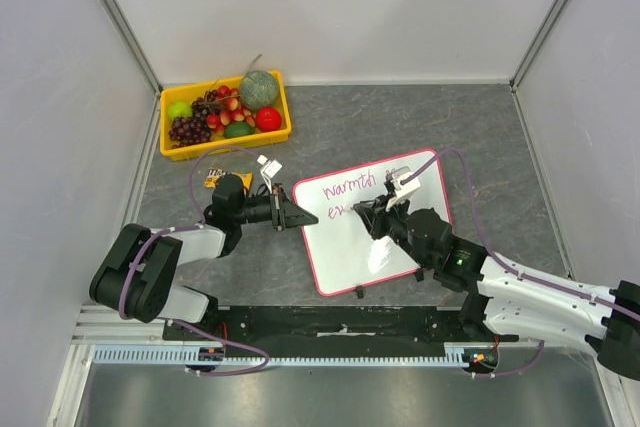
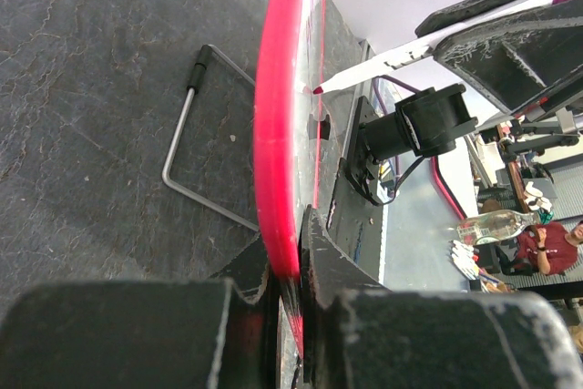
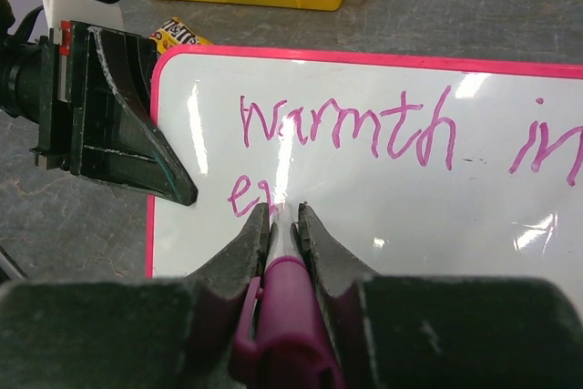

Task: Write a sentence on the whiteboard

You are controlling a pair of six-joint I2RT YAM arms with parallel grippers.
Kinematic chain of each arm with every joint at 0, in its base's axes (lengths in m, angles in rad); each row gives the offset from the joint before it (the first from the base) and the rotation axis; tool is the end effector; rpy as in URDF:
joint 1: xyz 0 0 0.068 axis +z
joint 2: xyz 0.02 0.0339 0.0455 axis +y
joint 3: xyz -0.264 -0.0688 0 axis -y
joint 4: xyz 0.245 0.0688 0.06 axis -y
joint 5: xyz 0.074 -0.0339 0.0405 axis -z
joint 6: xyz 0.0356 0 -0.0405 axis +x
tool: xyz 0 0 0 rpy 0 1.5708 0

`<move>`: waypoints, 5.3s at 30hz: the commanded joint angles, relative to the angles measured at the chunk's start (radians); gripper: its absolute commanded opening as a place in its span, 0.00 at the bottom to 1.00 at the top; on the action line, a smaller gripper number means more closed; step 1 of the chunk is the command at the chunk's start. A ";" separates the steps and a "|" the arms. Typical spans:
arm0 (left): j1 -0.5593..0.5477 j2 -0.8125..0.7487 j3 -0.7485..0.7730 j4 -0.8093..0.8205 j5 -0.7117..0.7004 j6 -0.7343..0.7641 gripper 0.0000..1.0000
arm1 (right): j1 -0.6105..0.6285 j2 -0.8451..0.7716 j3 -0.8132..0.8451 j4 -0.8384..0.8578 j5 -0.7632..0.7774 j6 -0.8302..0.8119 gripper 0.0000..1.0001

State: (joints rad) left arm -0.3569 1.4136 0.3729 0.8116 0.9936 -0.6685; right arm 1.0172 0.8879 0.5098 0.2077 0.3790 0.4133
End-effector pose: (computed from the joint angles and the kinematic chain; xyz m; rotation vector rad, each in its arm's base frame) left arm 0.2194 -0.1137 0.1720 0.4950 1.9344 -1.5806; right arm 0.1210 0.1707 0.2655 -0.2520 1.7662 0.7182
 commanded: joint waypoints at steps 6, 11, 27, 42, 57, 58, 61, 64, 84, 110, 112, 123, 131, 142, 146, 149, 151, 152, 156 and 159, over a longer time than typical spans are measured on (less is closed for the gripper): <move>-0.013 0.027 -0.019 -0.037 -0.021 0.216 0.02 | -0.003 0.010 -0.016 0.010 0.020 0.007 0.00; -0.014 0.031 -0.017 -0.037 -0.021 0.216 0.02 | -0.005 0.003 -0.010 -0.017 0.047 -0.007 0.00; -0.014 0.031 -0.017 -0.037 -0.021 0.216 0.02 | -0.011 0.009 0.027 -0.042 0.130 -0.028 0.00; -0.013 0.031 -0.015 -0.037 -0.018 0.216 0.02 | -0.014 0.052 0.044 -0.010 0.052 -0.028 0.00; -0.013 0.033 -0.014 -0.037 -0.016 0.216 0.02 | -0.011 0.013 -0.002 -0.080 0.011 0.001 0.00; -0.013 0.033 -0.015 -0.037 -0.016 0.216 0.02 | -0.012 0.011 -0.005 -0.083 0.011 0.002 0.00; -0.013 0.031 -0.015 -0.037 -0.019 0.218 0.02 | -0.012 0.005 -0.013 -0.093 0.003 0.007 0.00; -0.014 0.035 -0.015 -0.037 -0.016 0.216 0.02 | -0.012 -0.001 -0.022 -0.106 0.008 0.010 0.00; -0.013 0.035 -0.014 -0.037 -0.019 0.216 0.02 | -0.012 -0.015 0.027 -0.108 0.127 -0.021 0.00; -0.014 0.034 -0.014 -0.037 -0.016 0.216 0.02 | -0.022 0.011 0.064 -0.057 0.106 -0.041 0.00; -0.014 0.033 -0.014 -0.037 -0.016 0.216 0.02 | -0.022 0.005 0.055 -0.067 0.109 -0.039 0.00; -0.016 0.035 -0.015 -0.037 -0.019 0.218 0.02 | -0.023 -0.030 0.018 -0.102 0.101 -0.025 0.00; -0.014 0.036 -0.014 -0.037 -0.018 0.216 0.02 | -0.023 -0.040 -0.004 -0.123 0.069 -0.004 0.00; -0.014 0.033 -0.015 -0.037 -0.019 0.216 0.02 | -0.023 -0.043 -0.019 -0.129 0.046 0.007 0.00; -0.014 0.035 -0.014 -0.037 -0.019 0.214 0.02 | -0.023 -0.029 -0.008 -0.117 0.070 -0.007 0.00; -0.013 0.035 -0.015 -0.037 -0.019 0.214 0.02 | -0.023 -0.026 0.007 -0.106 0.089 -0.022 0.00; -0.013 0.033 -0.015 -0.037 -0.019 0.214 0.02 | -0.023 -0.018 0.027 -0.105 0.101 -0.036 0.00; -0.014 0.033 -0.015 -0.037 -0.019 0.214 0.02 | -0.023 -0.014 0.033 -0.100 0.106 -0.044 0.00; -0.013 0.033 -0.015 -0.037 -0.019 0.214 0.02 | -0.023 0.008 0.061 -0.093 0.126 -0.060 0.00; -0.014 0.031 -0.015 -0.037 -0.019 0.216 0.02 | -0.023 0.017 0.073 -0.088 0.146 -0.070 0.00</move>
State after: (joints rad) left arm -0.3546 1.4223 0.3756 0.8097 0.9962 -0.6689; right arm 0.9977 0.8833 0.5426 0.1268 0.4419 0.3893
